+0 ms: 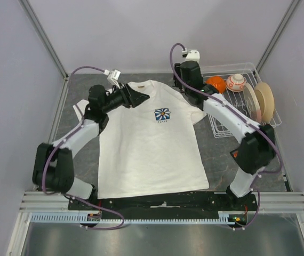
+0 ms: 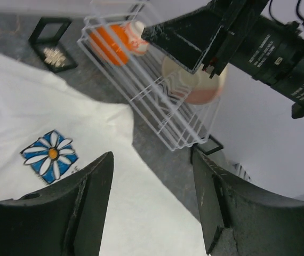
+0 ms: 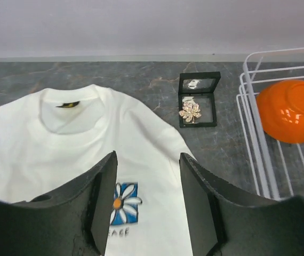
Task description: Remove the brooch from the garment
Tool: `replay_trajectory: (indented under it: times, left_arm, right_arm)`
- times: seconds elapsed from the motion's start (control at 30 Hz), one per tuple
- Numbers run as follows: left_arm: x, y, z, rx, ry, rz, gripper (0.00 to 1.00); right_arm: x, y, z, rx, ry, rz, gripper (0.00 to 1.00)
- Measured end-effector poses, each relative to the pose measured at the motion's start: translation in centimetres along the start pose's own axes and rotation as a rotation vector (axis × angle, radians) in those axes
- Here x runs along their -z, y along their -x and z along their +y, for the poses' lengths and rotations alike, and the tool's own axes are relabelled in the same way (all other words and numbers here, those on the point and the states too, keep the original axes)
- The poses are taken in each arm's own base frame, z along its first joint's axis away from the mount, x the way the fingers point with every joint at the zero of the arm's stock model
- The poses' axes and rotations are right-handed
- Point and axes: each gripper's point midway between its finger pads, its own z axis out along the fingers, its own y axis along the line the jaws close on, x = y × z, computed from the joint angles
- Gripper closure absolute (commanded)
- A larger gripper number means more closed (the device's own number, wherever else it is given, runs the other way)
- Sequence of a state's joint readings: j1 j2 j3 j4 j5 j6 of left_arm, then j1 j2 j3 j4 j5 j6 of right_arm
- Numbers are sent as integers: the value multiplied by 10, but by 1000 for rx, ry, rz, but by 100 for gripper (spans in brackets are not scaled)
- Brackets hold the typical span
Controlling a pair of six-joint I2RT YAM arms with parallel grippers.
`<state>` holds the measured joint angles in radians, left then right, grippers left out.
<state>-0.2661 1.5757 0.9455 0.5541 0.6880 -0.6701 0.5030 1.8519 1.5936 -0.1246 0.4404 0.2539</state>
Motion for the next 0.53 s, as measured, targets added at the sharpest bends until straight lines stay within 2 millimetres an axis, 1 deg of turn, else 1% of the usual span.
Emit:
replay_trajectory:
  times: [0.07, 0.1, 0.13, 0.2, 0.23, 0.27, 0.3, 0.33, 0.4, 0.43, 0.47, 0.53]
  left_arm:
    - [20, 24, -44, -48, -44, -56, 29]
    - [30, 32, -63, -65, -57, -80, 28]
    - [44, 43, -88, -87, -76, -114, 27]
    - [78, 62, -141, -136, -124, -195, 24]
    - [97, 70, -166, -156, -145, -237, 23]
    - [117, 76, -190, -178, -170, -279, 23]
    - [134, 81, -207, -187, -180, -311, 23]
    - [147, 85, -220, -195, -190, -333, 23]
    - [175, 95, -253, -213, -220, -384, 23]
    - [185, 97, -265, -215, -231, -395, 23]
    - [193, 99, -273, -211, -237, -401, 21]
    - [203, 98, -282, -193, -238, -398, 18]
  right_arm:
    - [41, 27, -4, -9, 37, -14, 30]
    - [65, 42, -11, -21, 52, -31, 28]
    - [89, 55, -20, -34, 58, -49, 20]
    - [140, 83, -39, -60, 73, -98, 9]
    - [160, 94, -47, -71, 80, -121, 2]
    - [186, 105, -57, -76, 89, -144, 2]
    - [210, 114, -65, -85, 99, -167, 2]
    - [226, 119, -70, -87, 110, -180, 2]
    - [264, 129, -83, -96, 132, -209, 2]
    - [279, 130, -87, -99, 146, -218, 2]
    - [293, 131, -92, -102, 159, -225, 2]
    - [318, 132, -100, -111, 183, -246, 2]
